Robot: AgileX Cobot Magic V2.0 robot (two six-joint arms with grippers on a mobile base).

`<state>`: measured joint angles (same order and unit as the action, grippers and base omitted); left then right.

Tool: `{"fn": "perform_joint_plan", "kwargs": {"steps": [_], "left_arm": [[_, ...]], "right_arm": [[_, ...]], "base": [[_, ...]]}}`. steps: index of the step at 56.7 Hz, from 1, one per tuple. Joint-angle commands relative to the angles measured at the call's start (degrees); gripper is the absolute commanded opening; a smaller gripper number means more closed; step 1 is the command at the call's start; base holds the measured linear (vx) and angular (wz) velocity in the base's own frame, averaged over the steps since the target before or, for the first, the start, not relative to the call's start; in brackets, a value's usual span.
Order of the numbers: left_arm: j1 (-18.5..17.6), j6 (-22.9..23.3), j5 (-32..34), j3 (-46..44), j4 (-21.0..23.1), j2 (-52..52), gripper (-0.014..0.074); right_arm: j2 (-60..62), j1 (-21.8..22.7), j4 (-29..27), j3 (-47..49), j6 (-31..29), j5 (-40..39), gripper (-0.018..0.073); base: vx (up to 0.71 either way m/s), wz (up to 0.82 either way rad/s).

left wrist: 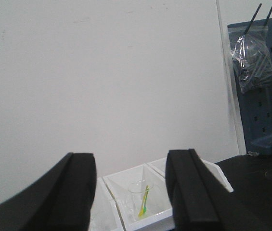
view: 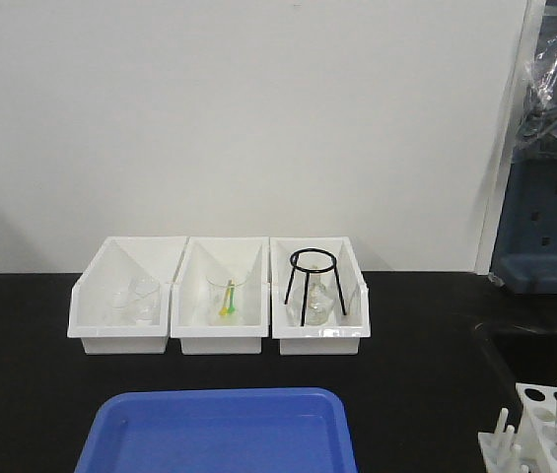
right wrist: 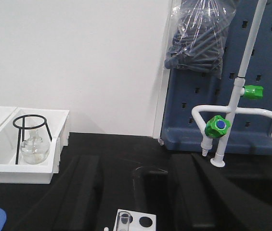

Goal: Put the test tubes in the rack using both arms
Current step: 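Open the right gripper and withdraw both arms from the rack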

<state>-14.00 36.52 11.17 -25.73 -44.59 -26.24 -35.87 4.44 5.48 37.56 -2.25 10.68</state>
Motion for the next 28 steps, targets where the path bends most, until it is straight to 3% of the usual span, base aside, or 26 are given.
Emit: {"fn": "perform_joint_plan", "kwargs": {"steps": [1,10,15,19,23,28], "left_arm": [[0.0,0.4,2.2,-1.4,1.2,-0.2,0.0452],[0.0,0.4,-1.1,-1.4,2.0,-0.4,0.0451],[0.0,-2.0,-5.4,-1.4,10.6,-0.2,0.0430],[0.0,-11.2,-10.1,-1.4,21.1,-0.2,0.0384],[0.0,-22.3,-13.0,-1.4,27.6,-0.2,0.0324],[0.0,-30.5,-14.7,-1.4,33.9,-0.2,0.0234]], "right_arm": [[0.0,0.2,0.6,1.9,0.0,-4.7,0.0396],[0.0,0.2,0.6,1.9,0.0,-4.7,0.0396],[0.0,0.2,0.6,1.9,0.0,-4.7,0.0396],[0.0,0.2,0.6,1.9,0.0,-4.7,0.0396],[0.0,0.2,0.6,1.9,0.0,-4.7,0.0396],[0.0,0.2,0.6,1.9,0.0,-4.7,0.0396]], "base": [[0.00,0.00],[0.00,0.00],[0.00,0.00],[0.00,0.00],[0.00,0.00],[0.00,0.00]]}}
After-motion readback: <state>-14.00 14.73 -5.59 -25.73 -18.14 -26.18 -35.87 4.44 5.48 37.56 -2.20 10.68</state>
